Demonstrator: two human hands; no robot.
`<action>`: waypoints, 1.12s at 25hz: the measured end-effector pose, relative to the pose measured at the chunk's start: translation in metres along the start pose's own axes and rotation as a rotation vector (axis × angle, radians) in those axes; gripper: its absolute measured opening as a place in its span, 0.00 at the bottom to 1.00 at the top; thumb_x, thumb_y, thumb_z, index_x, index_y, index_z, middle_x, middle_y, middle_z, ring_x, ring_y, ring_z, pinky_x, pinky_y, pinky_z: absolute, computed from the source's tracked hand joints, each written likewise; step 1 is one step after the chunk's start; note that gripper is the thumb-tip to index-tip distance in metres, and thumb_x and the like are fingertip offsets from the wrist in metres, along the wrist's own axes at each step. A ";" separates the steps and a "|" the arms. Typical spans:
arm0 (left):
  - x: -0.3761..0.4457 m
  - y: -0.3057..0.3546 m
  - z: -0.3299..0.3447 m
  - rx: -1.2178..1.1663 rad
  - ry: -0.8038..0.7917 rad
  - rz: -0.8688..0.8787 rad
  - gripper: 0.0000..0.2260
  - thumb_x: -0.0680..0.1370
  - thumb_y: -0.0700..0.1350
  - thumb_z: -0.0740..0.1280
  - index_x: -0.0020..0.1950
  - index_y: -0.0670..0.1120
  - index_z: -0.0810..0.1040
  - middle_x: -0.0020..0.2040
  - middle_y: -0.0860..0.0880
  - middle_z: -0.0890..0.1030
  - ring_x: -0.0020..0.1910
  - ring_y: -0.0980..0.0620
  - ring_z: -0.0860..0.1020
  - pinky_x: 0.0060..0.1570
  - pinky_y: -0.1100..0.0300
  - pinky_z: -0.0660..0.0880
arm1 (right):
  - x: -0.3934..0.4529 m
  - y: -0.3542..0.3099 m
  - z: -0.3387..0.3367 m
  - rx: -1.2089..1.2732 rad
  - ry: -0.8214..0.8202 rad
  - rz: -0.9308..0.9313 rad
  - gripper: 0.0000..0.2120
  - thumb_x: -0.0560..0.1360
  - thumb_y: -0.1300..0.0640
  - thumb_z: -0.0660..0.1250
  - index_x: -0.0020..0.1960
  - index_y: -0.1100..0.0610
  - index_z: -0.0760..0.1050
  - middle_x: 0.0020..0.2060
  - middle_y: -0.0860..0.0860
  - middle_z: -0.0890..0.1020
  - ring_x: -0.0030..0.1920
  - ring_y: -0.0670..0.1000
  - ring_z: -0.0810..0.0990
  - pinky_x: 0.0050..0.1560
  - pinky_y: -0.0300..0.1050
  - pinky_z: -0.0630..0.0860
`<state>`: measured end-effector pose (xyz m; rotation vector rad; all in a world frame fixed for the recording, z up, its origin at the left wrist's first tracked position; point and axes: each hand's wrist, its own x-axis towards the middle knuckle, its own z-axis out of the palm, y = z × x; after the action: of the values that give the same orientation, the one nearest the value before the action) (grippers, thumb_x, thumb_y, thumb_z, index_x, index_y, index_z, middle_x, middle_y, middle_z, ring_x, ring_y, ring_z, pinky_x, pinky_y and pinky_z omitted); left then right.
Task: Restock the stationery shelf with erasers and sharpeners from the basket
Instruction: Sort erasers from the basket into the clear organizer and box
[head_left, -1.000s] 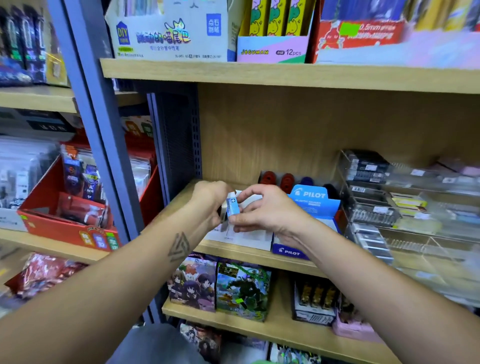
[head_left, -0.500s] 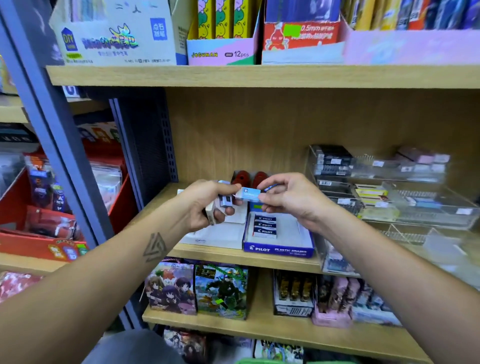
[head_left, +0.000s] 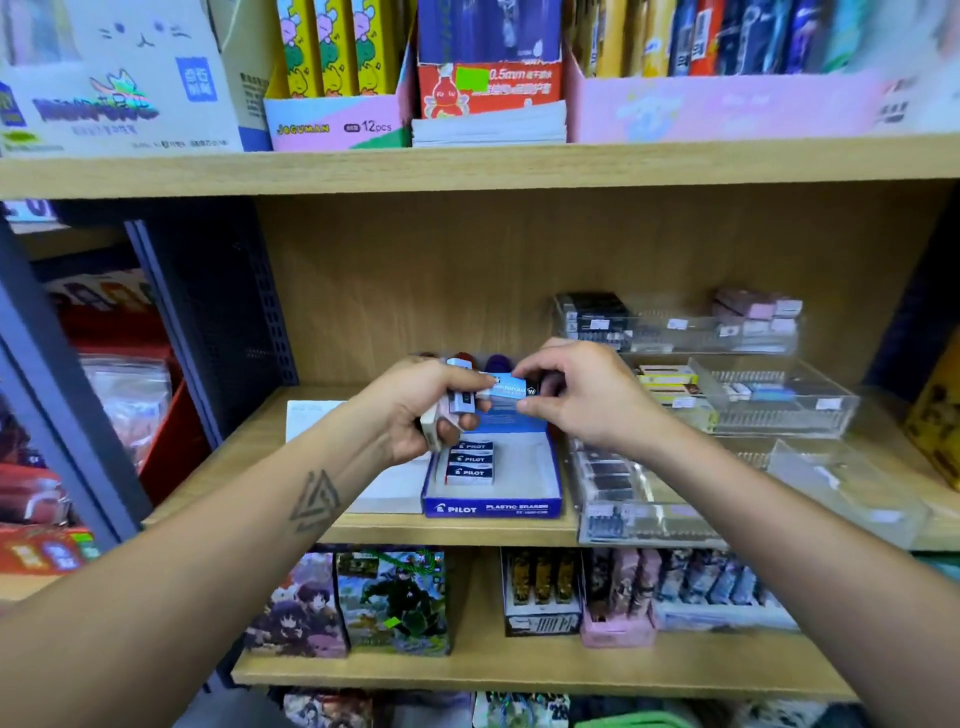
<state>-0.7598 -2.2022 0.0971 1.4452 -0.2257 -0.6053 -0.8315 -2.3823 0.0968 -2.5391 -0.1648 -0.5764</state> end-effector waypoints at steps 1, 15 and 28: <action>0.002 0.003 0.010 0.011 -0.023 0.013 0.07 0.77 0.37 0.69 0.53 0.37 0.77 0.37 0.41 0.78 0.26 0.51 0.71 0.18 0.69 0.61 | -0.003 0.005 -0.009 -0.025 0.014 0.013 0.12 0.71 0.57 0.77 0.54 0.52 0.83 0.41 0.44 0.78 0.40 0.46 0.78 0.43 0.40 0.72; 0.027 -0.019 0.170 0.511 -0.127 0.054 0.09 0.74 0.35 0.71 0.53 0.36 0.78 0.38 0.38 0.80 0.24 0.49 0.69 0.23 0.67 0.61 | -0.099 0.120 -0.128 -0.594 -0.165 0.358 0.08 0.73 0.63 0.70 0.50 0.54 0.81 0.48 0.52 0.83 0.49 0.53 0.79 0.45 0.42 0.73; 0.044 -0.040 0.189 0.464 -0.227 -0.100 0.04 0.74 0.36 0.71 0.46 0.38 0.77 0.34 0.41 0.78 0.24 0.50 0.71 0.17 0.69 0.62 | -0.088 0.118 -0.092 -0.924 -0.371 0.161 0.05 0.73 0.58 0.71 0.47 0.53 0.76 0.42 0.52 0.77 0.43 0.55 0.78 0.40 0.45 0.73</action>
<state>-0.8271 -2.3870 0.0746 1.8411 -0.5000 -0.8369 -0.9184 -2.5309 0.0747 -3.4934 0.2382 -0.0943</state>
